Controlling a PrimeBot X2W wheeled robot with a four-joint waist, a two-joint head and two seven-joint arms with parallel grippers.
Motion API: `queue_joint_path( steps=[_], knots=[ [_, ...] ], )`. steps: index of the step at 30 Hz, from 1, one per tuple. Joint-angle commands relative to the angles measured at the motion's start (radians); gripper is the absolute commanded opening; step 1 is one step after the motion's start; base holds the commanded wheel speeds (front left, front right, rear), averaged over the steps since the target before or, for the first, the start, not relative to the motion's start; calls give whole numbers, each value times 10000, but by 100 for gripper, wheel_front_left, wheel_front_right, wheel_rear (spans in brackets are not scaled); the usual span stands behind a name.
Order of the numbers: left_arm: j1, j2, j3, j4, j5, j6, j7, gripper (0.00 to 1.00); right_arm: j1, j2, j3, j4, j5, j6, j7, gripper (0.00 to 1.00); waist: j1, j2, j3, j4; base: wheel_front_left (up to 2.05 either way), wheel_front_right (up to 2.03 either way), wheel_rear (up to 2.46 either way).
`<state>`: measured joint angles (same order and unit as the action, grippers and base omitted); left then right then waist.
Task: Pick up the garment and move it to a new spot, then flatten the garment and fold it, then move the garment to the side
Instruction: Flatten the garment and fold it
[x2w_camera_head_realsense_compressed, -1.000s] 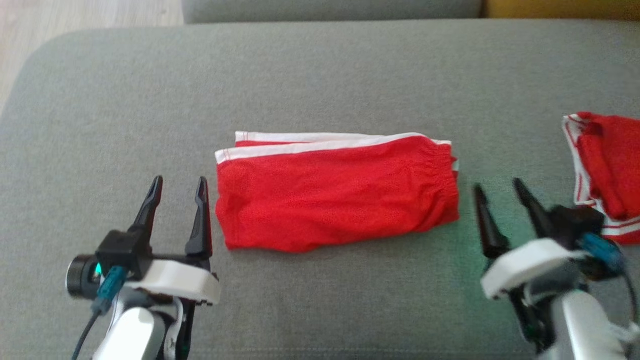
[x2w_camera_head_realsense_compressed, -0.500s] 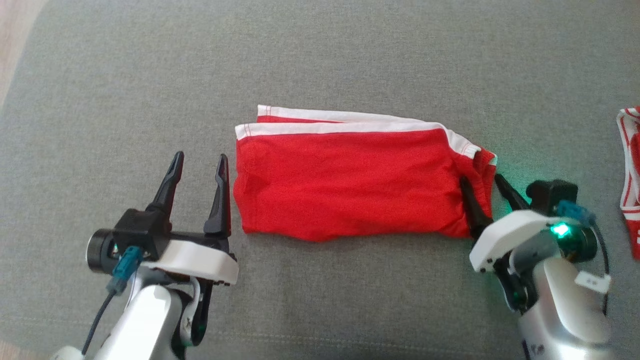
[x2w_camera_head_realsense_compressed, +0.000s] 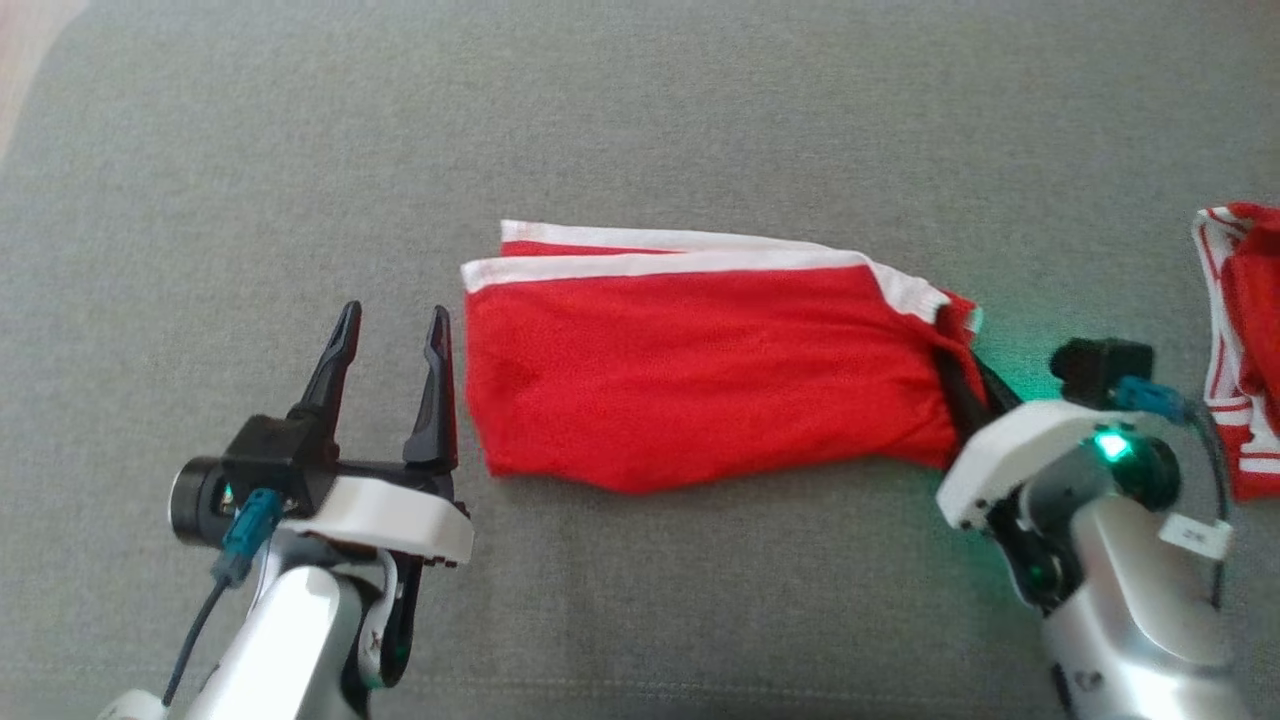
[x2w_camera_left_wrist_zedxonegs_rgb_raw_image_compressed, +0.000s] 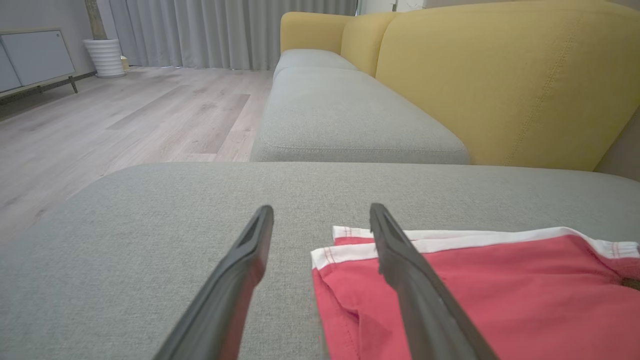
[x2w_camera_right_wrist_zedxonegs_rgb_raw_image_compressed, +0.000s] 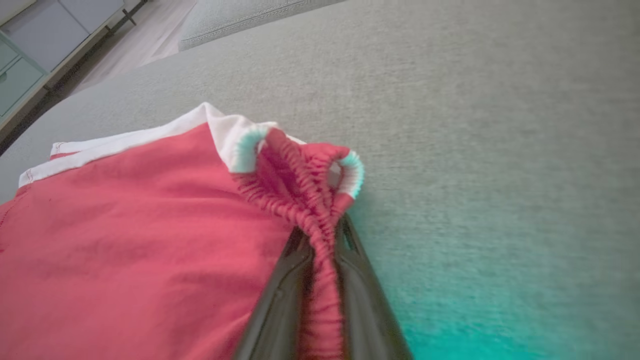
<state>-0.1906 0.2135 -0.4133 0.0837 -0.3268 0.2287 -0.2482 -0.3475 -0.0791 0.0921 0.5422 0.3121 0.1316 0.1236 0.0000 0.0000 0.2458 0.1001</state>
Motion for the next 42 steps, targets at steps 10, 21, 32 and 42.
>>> queue_joint_path(
  steps=[10, 21, 32, 42],
  knots=[
    [-119, 151, 408, -263, 76, 39, -120, 100, 1057, -1307, -252, -1436, 1124, -9, 758, 0, 0, 0, -388, -328, 0, 0, 0],
    [-41, 154, 352, -165, 27, 95, -119, 100, 796, -558, -475, -3470, 4855, -9, 3886, 0, 0, 0, -713, -271, 0, 0, 0],
    [-184, -2, 131, -84, -12, 34, -115, 100, -411, 274, 1033, -3118, 6453, -9, 5103, 0, 0, 0, -665, 466, 0, 0, 0],
    [-367, -187, 21, 140, -32, -84, -126, 100, -1760, 286, 3820, -461, 7401, -9, 2566, 14, 0, 0, -511, 1033, 0, 0, 0]
  ],
)
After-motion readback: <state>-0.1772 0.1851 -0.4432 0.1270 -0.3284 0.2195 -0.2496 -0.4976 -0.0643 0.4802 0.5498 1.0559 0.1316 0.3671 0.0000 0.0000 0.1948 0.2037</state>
